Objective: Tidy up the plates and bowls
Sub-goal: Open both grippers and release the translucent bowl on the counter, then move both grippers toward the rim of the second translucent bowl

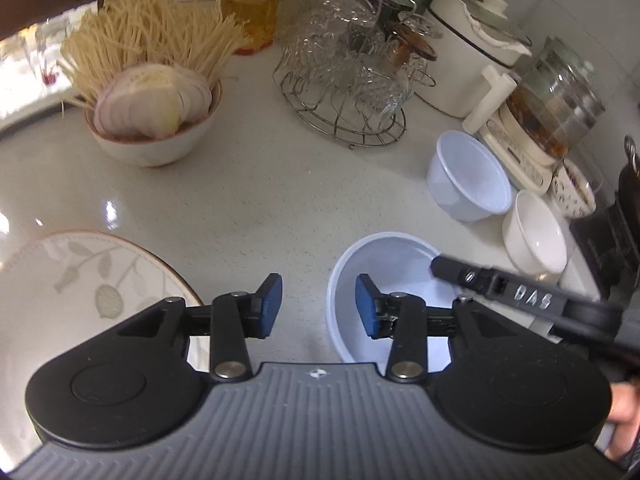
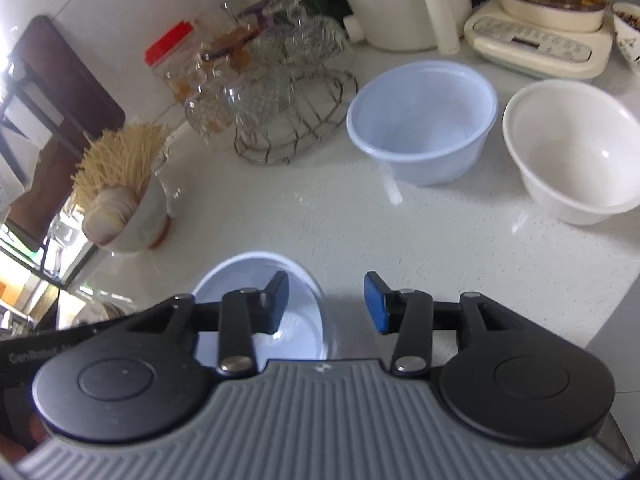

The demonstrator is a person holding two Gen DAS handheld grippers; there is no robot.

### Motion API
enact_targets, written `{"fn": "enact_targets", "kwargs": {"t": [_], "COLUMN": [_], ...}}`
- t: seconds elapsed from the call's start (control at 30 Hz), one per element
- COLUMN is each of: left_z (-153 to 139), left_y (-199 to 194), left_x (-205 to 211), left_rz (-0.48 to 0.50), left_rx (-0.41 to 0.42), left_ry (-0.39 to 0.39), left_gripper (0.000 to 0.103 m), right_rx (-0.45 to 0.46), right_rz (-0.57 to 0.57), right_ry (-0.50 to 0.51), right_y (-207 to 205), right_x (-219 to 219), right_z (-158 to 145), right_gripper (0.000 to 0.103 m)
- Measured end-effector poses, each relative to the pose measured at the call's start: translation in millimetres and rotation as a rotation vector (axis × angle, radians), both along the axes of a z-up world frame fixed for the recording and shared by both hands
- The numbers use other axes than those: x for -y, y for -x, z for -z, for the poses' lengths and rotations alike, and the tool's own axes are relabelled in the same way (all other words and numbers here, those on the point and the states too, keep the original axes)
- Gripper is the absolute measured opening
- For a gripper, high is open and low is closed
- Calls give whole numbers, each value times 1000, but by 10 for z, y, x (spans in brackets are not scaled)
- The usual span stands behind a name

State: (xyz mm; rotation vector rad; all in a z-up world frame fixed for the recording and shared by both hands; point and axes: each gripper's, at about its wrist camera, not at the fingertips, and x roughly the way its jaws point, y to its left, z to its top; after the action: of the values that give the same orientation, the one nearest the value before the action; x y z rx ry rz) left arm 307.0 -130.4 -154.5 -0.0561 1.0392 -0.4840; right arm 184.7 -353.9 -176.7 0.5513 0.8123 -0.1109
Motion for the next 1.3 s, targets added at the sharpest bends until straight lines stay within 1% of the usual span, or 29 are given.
{"fn": "enact_targets", "kwargs": {"t": [0.07,0.13,0.4,0.57,0.7,0.87,1.03,1.3], "left_z": [-67,-138,-559,-869,-1034,-1136,-1181,-1209], "left_y": [39,76,229,349,432,565,719,831], "left_x": [-12,-34,-131,-196,-254,-323,-422,-516], "left_rz": [10,18,49,71,85,100,92,91], "left_rx": [26,39,108,176,208,229,229,239], "left_ry": [-19,-19,22,38,53,63,100,101], "left_gripper": [46,46,46,46,46,46,46,46], "right_rx": [7,14,76,109,137,148,133,137], "right_rz": [13,25,54,74,88,85,67,53], "right_ry": [15,25,64,92,117,135,172,150], "right_y": [17,38,198,347,483,607,711,811], "right_x": [0,0,-49,-89,-140,-257,-418,-560], "right_z": [-54,-119,-549,-856,-1050,-1188,-1271,-1278], "right_gripper": [45,45,45,45,45,45,45,45]}}
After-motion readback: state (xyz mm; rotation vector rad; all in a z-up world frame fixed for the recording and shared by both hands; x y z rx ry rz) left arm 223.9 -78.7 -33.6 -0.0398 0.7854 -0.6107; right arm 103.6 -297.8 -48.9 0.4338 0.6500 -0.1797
